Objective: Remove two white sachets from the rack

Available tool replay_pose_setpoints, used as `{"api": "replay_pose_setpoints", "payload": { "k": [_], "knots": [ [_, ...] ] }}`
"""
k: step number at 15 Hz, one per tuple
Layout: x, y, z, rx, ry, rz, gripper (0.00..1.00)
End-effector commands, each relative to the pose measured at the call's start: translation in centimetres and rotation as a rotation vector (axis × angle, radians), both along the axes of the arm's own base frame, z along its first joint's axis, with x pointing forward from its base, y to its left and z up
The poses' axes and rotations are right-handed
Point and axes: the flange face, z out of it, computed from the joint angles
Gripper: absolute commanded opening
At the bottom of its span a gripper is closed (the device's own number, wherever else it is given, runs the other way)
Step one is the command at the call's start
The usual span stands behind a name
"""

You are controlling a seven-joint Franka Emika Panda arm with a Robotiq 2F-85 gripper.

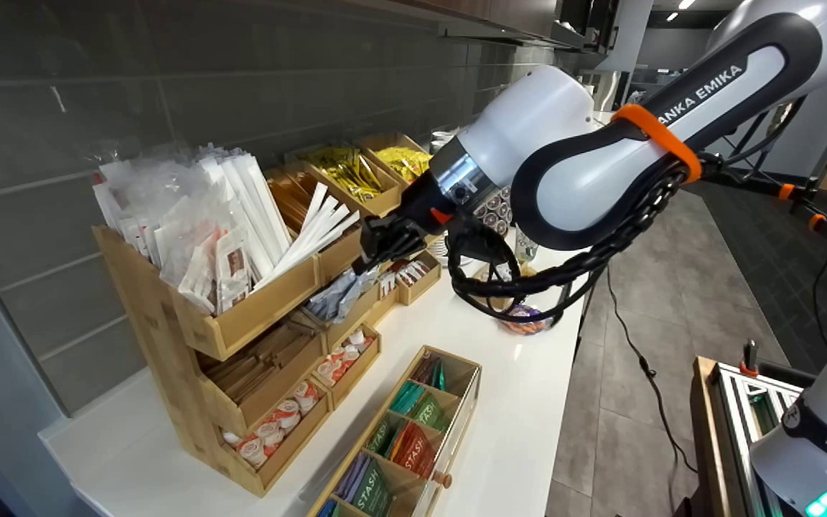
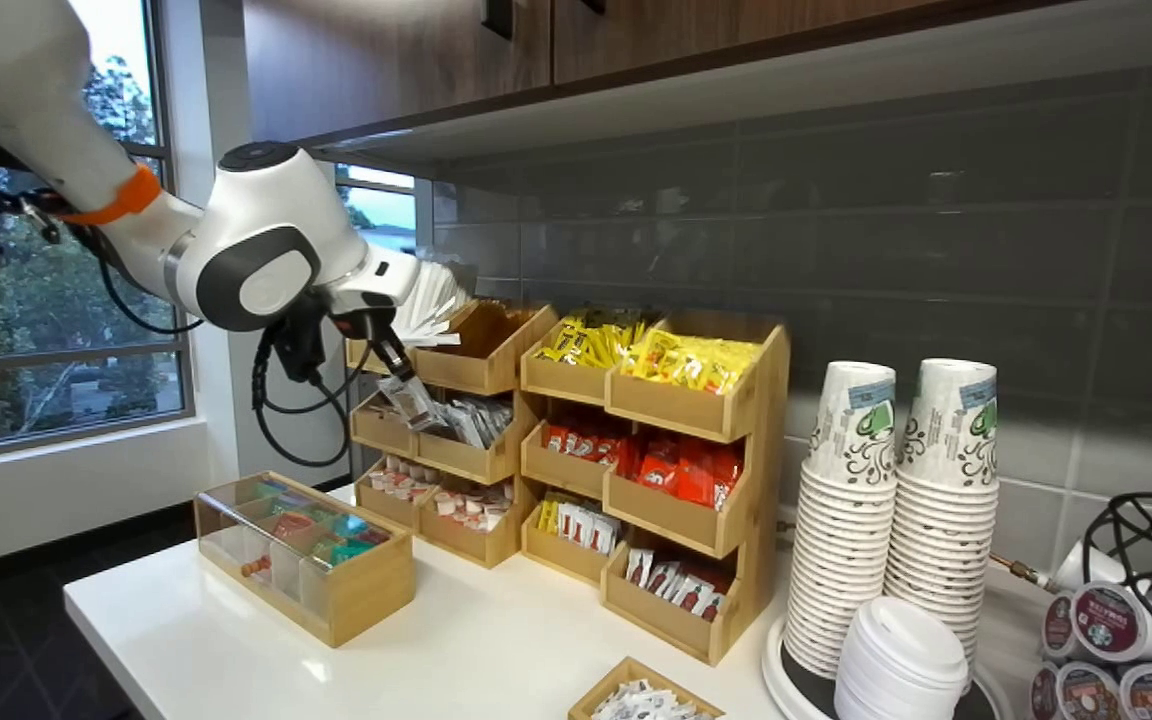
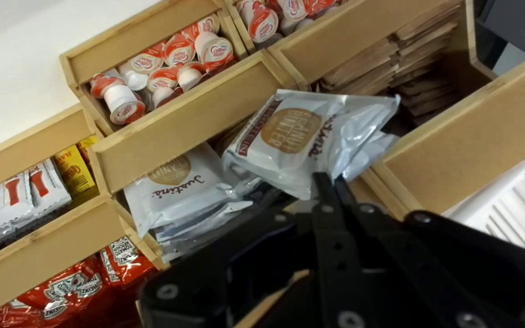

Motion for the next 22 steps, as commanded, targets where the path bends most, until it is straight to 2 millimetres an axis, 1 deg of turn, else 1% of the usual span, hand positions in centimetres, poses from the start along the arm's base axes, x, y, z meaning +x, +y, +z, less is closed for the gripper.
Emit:
{"api": "replay_pose_setpoints", "payload": {
  "k": [1, 5, 8, 11, 14, 18, 21, 22],
  "knots": [
    [-2.2, -0.8, 0.6, 0.004, -0.005, -0.013, 0.0],
    [-3.2, -2.1, 0.7, 0.01, 0.003, -0.043, 0.0],
    [-3.6, -2.7, 0.9, 0.01, 0.004, -0.054, 0.0],
    [-4.4, -3.3, 1.4, 0.01, 0.011, -0.058, 0.0],
    [-5.8, -4.1, 1.4, 0.001, 0.037, -0.06, 0.0],
    [-8.1, -6.3, 0.6, -0.036, 0.094, -0.07, 0.0],
    [-9.4, -8.2, -0.8, -0.051, 0.152, -0.089, 0.0],
    [-9.7, -9.3, -1.5, -0.06, 0.168, -0.106, 0.0]
  ]
}}
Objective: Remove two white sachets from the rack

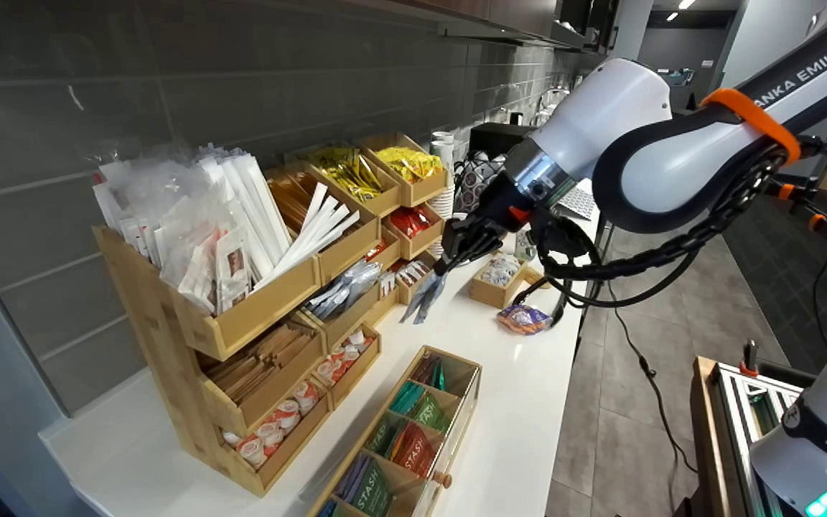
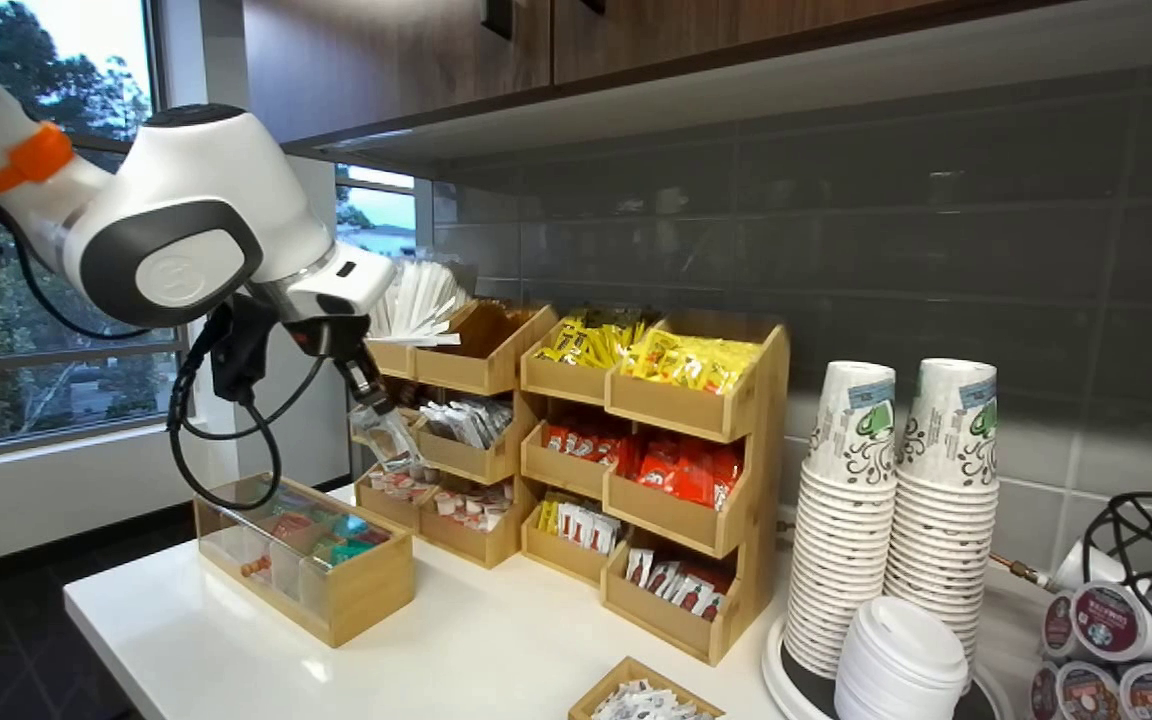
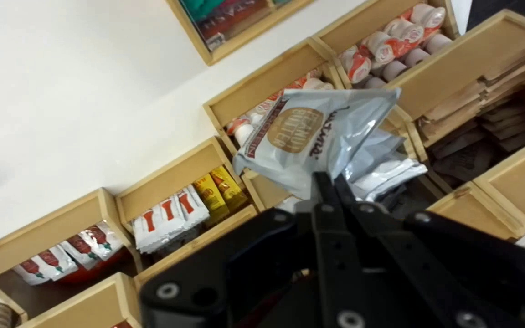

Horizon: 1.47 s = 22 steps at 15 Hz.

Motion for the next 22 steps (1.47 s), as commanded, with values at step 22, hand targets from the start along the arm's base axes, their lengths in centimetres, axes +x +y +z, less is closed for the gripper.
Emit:
{"api": "replay_pose_setpoints", "payload": {
  "k": [22],
  "knots": [
    [-4.8, -11.8, -12.7, -0.052, 0.26, -0.216, 0.0]
  ]
}}
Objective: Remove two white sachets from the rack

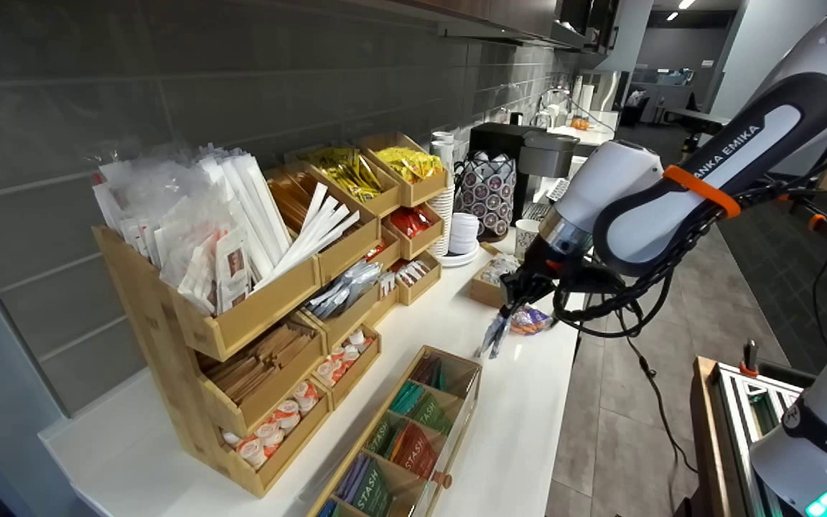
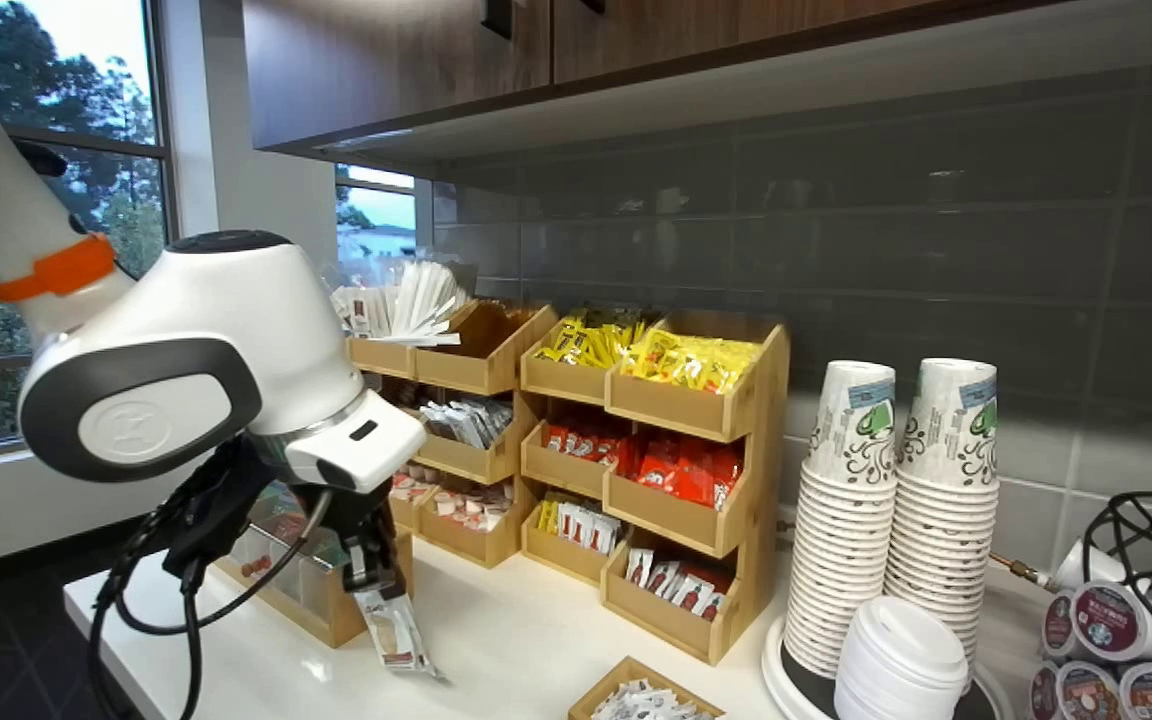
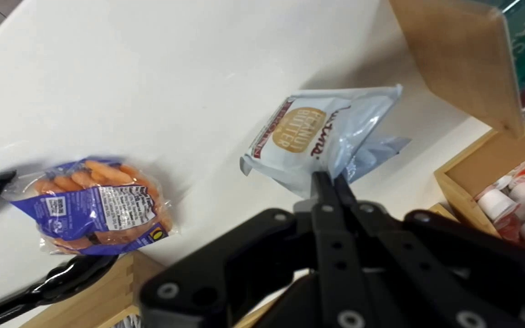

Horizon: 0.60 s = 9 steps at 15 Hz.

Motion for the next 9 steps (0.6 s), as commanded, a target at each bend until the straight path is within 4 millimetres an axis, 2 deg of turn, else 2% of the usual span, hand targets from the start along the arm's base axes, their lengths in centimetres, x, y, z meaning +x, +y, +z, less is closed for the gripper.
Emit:
{"api": "replay_pose_setpoints", "payload": {
  "k": [1, 2, 9],
  "knots": [
    [-0.1, -0.5, -1.2, -0.009, 0.008, -0.012, 0.14],
    [-0.1, -0.9, -1.5, -0.006, 0.014, -0.035, 0.27],
    [-0.1, -1.9, -2.0, -0.014, 0.027, -0.07, 0.79]
  ]
}}
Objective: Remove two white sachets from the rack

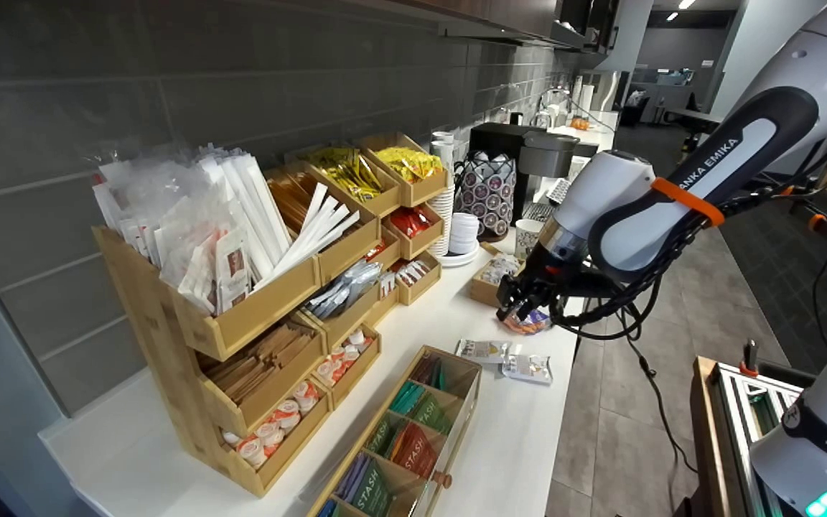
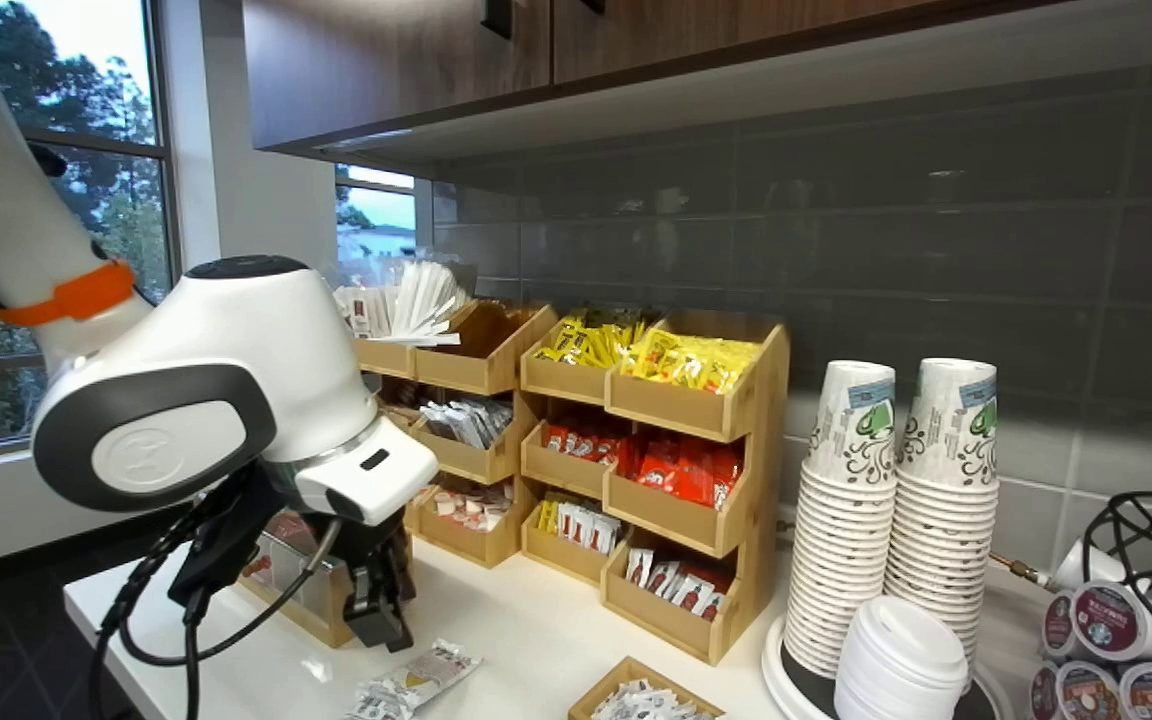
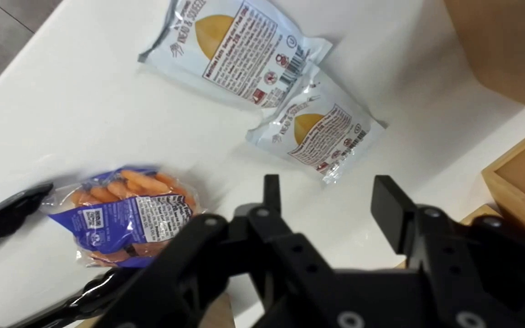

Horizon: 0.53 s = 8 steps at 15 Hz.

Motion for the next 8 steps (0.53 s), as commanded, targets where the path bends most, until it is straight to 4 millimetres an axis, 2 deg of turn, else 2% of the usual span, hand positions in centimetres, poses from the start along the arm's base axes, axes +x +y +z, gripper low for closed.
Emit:
{"api": "replay_pose_setpoints", "payload": {
  "k": [1, 3, 8],
  "knots": [
    [-0.1, -0.19, -0.09, -0.007, -0.007, -0.023, 0.86],
    [-0.14, -0.3, 0.12, -0.009, -0.01, -0.028, 0.99],
    [-0.27, -0.1, 0.59, -0.036, 0.003, -0.003, 1.0]
  ]
}}
